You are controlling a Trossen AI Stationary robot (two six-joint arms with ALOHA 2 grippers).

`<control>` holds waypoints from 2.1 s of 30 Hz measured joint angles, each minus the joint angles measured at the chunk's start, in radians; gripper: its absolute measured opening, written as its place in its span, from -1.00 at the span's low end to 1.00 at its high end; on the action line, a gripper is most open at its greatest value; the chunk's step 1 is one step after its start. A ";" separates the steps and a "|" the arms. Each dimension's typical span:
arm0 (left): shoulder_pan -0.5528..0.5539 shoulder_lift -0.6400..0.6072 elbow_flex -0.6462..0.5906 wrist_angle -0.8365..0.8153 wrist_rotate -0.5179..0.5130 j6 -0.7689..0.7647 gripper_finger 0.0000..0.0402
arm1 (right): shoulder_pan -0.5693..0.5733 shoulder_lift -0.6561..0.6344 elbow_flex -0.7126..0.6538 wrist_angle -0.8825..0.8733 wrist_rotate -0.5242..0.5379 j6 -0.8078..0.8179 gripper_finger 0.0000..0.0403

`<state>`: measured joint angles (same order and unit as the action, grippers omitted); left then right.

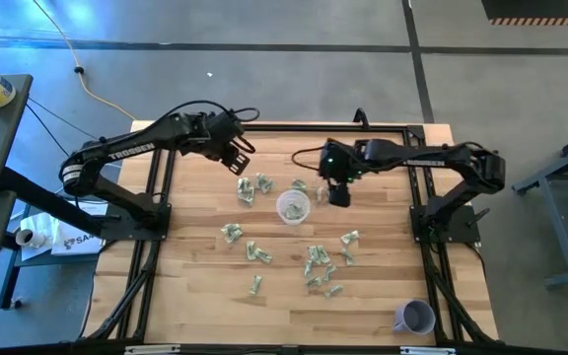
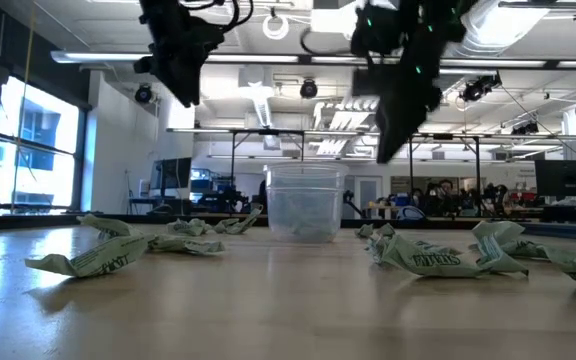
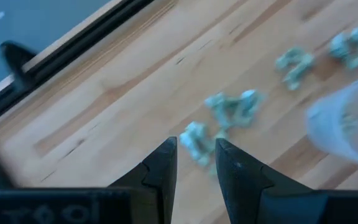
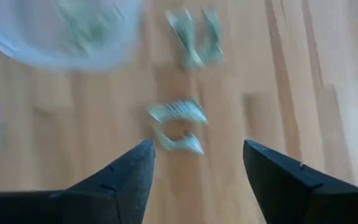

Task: Pick and place Stevia / Truvia into bins
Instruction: Put the white stevia packet into the transparent container

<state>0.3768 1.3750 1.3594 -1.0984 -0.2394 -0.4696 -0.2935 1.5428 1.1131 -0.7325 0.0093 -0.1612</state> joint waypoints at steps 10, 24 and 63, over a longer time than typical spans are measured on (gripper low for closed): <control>-0.093 0.004 0.001 0.182 0.001 -0.043 -0.29 | -0.002 0.059 -0.201 0.231 -0.066 -0.215 0.15; -0.105 0.004 0.001 0.183 0.001 -0.071 -0.29 | -0.051 0.206 -0.205 0.260 -0.093 -0.124 -0.04; -0.102 0.006 -0.052 0.068 -0.119 -0.016 -0.29 | 0.076 0.225 0.236 0.008 -0.153 0.117 -0.33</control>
<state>0.2749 1.3808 1.3072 -1.0300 -0.3588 -0.4852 -0.2176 1.7679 1.3489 -0.7240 -0.1440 -0.0445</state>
